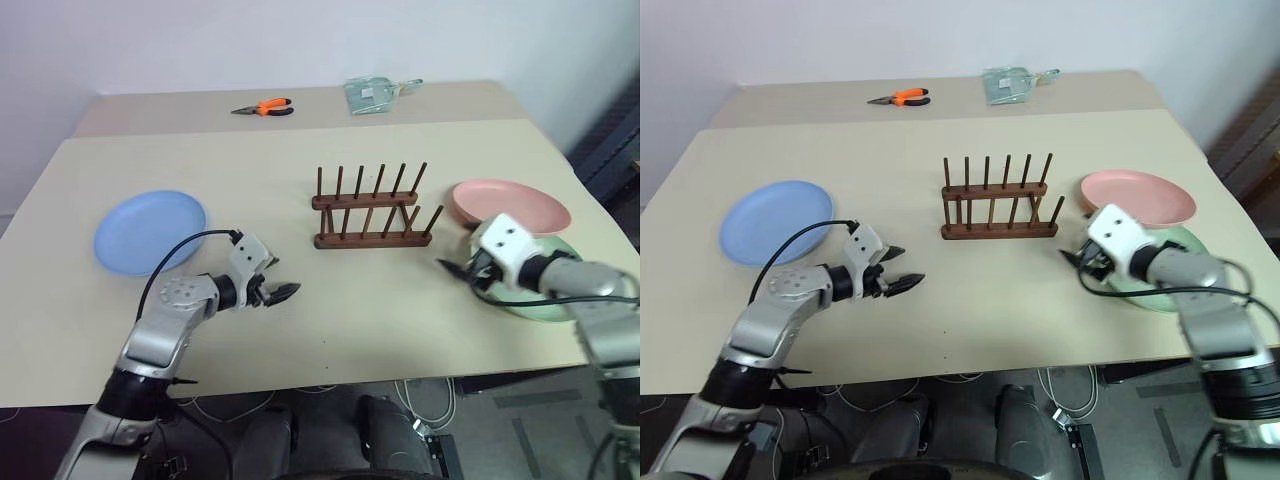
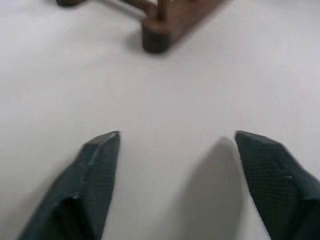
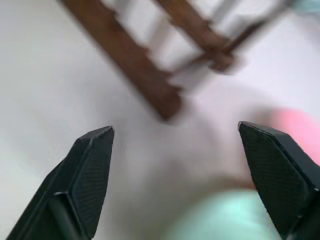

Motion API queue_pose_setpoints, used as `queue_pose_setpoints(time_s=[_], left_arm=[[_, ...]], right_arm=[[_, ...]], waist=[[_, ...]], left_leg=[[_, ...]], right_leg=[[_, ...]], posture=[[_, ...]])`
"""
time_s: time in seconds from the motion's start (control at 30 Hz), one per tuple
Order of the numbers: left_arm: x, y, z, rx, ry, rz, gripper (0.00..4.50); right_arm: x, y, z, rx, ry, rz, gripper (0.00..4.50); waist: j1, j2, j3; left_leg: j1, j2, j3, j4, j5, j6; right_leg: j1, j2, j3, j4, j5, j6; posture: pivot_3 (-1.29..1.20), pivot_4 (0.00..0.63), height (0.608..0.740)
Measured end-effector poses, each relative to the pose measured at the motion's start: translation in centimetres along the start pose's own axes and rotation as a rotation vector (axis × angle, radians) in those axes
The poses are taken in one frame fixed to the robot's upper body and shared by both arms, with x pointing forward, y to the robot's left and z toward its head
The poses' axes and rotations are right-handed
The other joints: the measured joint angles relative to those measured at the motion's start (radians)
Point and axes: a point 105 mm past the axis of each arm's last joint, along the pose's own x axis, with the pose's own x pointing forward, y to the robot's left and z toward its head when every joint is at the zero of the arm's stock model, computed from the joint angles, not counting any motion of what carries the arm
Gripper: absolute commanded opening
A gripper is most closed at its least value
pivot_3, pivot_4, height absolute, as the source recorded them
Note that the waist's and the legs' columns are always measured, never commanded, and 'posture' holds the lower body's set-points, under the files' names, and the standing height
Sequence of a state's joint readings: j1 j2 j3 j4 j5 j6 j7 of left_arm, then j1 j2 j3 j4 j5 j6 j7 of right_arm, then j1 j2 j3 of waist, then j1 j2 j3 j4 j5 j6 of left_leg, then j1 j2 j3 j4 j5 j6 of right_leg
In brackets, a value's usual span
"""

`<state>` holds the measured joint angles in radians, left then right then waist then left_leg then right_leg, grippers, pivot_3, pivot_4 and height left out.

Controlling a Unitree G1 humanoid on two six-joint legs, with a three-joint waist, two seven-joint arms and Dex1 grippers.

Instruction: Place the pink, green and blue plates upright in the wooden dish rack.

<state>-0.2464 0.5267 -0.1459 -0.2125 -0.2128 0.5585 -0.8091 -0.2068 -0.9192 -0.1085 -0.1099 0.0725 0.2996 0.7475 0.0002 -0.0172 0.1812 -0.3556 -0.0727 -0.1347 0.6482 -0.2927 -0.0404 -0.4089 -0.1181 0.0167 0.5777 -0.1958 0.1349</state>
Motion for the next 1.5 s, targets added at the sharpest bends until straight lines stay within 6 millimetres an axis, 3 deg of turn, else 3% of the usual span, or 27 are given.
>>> queue_pose_setpoints(time_s=[0.17, 0.3, 0.4, 0.6, 0.7, 0.8, 0.9, 0.97, 1.1, 1.27, 1.5], left_arm=[[1.5, -4.7, 3.7, 0.067, -0.116, -0.221, 3.48], [2.6, -6.7, 6.2, 0.096, -0.19, -0.303, 3.48], [3.1, -7.7, 6.7, 0.107, -0.202, -0.338, 3.52], [3.1, -7.6, 6.4, 0.115, -0.186, -0.335, 3.52], [3.0, -7.3, 6.1, 0.115, -0.17, -0.318, 3.52], [2.7, -6.9, 5.1, 0.107, -0.14, -0.298, 3.52], [2.6, -6.8, 5.0, 0.106, -0.134, -0.291, 3.52], [2.6, -6.7, 5.0, 0.106, -0.134, -0.285, 3.52], [2.4, -6.4, 5.0, 0.11, -0.134, -0.273, 3.52], [2.3, -6.3, 5.0, 0.121, -0.137, -0.271, 3.52], [2.3, -6.2, 5.0, 0.123, -0.133, -0.268, 3.52]], right_arm=[[-1.7, -2.4, -1.7, -0.149, 0.117, -0.013, 3.75], [-2.0, -3.6, -5.4, -0.208, 0.251, -0.043, 3.75], [-1.4, -4.1, -7.5, -0.224, 0.3, -0.079, 2.89], [-0.5, -3.7, -8.3, -0.3, 0.281, -0.088, 0.03], [-0.2, -4.1, -7.3, -0.345, 0.236, -0.123, 0.03], [0.1, -4.6, -4.7, -0.331, 0.131, -0.175, 0.03], [0.0, -5.8, 1.3, -0.004, -0.156, -0.269, 0.03], [-0.8, -5.8, 5.1, 0.159, -0.336, -0.231, 0.03], [-2.2, -4.9, 10.1, 0.545, -0.625, -0.073, 0.03], [-3.0, -2.4, 12.3, 0.683, -0.678, 0.128, 0.03], [-2.5, -1.4, 11.4, 0.742, -0.606, 0.181, 0.03]], waist=[[0.014, -0.001, 0.001], [0.007, -0.001, 0.001], [-0.002, 0.0, 0.001], [-0.012, 0.0, 0.0], [-0.012, 0.0, 0.0], [-0.014, 0.001, 0.001], [-0.014, 0.001, 0.001], [-0.008, 0.0, 0.001], [0.008, 0.0, 0.001], [0.013, 0.0, 0.001], [0.012, 0.0, 0.001]], left_leg=[[-0.001, 0.0, 0.001, 0.001, 0.0, 0.0], [0.0, 0.0, 0.002, 0.0, 0.0, 0.0], [0.001, 0.0, 0.003, -0.001, 0.0, 0.0], [0.001, 0.0, 0.003, -0.001, 0.0, 0.001], [0.001, 0.0, 0.003, -0.001, 0.0, 0.001], [0.001, 0.0, 0.003, -0.001, 0.0, 0.001], [0.001, 0.001, 0.001, -0.001, 0.0, 0.001], [0.0, 0.001, -0.001, -0.001, 0.0, 0.001], [0.0, 0.0, -0.002, 0.0, 0.0, 0.001], [-0.001, 0.0, -0.001, 0.0, 0.0, 0.001], [-0.001, 0.0, 0.0, -0.001, 0.0, 0.001]], right_leg=[[0.0, 0.0, 0.0, -0.001, 0.0, 0.0], [0.0, 0.0, 0.0, 0.0, 0.0, 0.0], [0.0, 0.0, 0.001, 0.0, 0.0, 0.0], [0.0, 0.0, 0.002, 0.0, 0.0, 0.0], [0.0, 0.001, 0.002, 0.0, 0.0, 0.0], [0.0, 0.001, 0.002, 0.0, 0.0, 0.0], [0.0, 0.001, 0.002, 0.001, 0.0, 0.0], [0.0, 0.001, 0.001, 0.001, 0.0, 0.0], [0.0, 0.001, 0.001, 0.0, 0.003, -0.004], [0.0, 0.001, 0.0, -0.001, 0.002, -0.004], [0.0, 0.001, 0.0, 0.0, 0.0, -0.001]], posture=[[0.0, 0.15, 0.74], [0.0, 0.15, 0.74], [0.0, 0.15, 0.74], [0.0, 0.15, 0.74], [0.0, 0.15, 0.74], [0.0, 0.15, 0.74], [0.0, 0.15, 0.74], [0.0, 0.15, 0.74], [0.0, 0.15, 0.74], [0.0, 0.15, 0.74], [0.0, 0.15, 0.74]])
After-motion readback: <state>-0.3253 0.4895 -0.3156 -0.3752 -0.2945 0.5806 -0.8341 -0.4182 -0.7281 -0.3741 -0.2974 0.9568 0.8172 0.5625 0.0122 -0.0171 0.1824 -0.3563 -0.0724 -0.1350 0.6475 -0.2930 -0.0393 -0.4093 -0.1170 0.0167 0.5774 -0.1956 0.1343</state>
